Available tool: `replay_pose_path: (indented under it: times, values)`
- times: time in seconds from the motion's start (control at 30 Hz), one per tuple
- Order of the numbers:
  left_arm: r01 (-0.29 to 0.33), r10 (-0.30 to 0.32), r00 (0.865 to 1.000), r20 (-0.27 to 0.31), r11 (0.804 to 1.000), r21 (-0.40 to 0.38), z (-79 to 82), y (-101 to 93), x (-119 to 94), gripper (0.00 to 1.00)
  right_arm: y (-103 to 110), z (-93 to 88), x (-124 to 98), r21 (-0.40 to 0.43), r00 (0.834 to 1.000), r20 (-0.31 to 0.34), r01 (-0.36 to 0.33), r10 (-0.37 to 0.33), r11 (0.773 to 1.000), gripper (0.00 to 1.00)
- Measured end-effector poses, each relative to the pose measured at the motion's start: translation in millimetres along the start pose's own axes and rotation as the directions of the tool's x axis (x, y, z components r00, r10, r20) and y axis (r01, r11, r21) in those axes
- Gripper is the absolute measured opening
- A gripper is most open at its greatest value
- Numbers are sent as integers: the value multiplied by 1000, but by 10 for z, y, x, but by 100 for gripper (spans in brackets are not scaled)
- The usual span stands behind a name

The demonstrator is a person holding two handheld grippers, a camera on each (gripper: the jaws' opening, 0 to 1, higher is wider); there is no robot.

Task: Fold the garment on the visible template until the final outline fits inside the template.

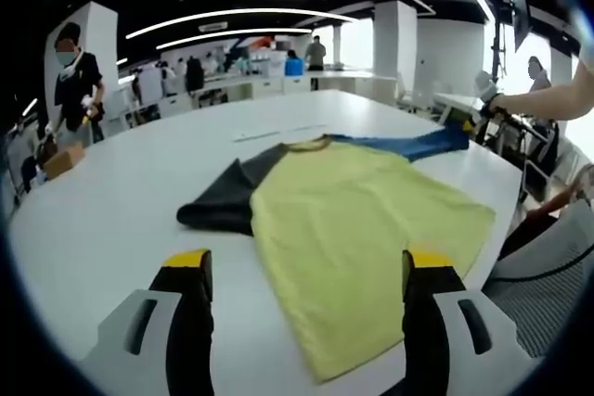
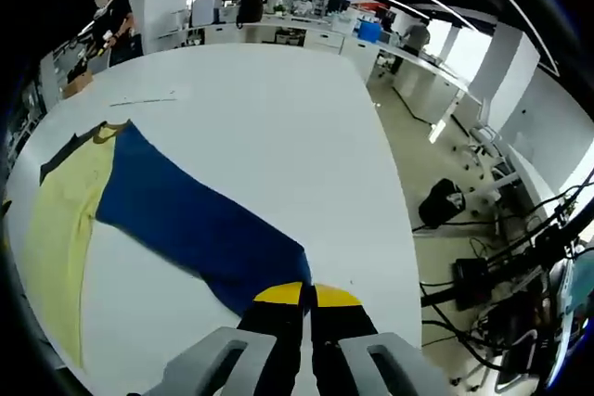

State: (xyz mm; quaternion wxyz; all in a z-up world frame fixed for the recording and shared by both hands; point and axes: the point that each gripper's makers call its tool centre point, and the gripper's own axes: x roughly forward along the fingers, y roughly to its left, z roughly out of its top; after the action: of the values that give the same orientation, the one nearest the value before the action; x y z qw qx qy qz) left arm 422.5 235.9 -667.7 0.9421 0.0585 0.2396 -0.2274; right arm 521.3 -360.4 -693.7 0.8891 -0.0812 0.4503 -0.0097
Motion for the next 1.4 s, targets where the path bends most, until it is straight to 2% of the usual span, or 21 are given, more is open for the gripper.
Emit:
replay_pose_path:
  times: [0.33,0.47,0.53,0.6,0.67,0.87,1.2,1.4]
  values:
    - [1,-1,1000,-2,1000,10,10,1,-1,80,-7,-67,164,21,1000,-8,6,-6,1000,0]
    - [0,0,1000,-3,1000,12,15,-4,-7,80,-67,-55,181,12,999,6,49,-49,999,0]
    - [-2,2,1000,-2,1000,12,19,-3,-13,80,-68,-35,180,16,998,22,54,-54,998,4]
    - [-2,2,1000,-1,1000,11,17,0,-17,80,-72,-35,177,22,998,24,60,-60,998,16]
    - [-3,3,1000,-3,1000,12,11,2,-20,80,-55,-58,175,48,998,19,54,-55,997,23]
    - [-1,1,1000,-2,1000,15,17,-2,-20,80,-17,-170,168,117,999,5,43,-44,992,26]
    - [-1,1,1000,-1,1000,24,28,-11,-30,80,75,-454,207,187,999,-50,23,-14,982,24]
    - [0,0,1000,-5,1000,30,27,-20,-25,79,159,-510,180,218,998,-57,7,6,976,21]
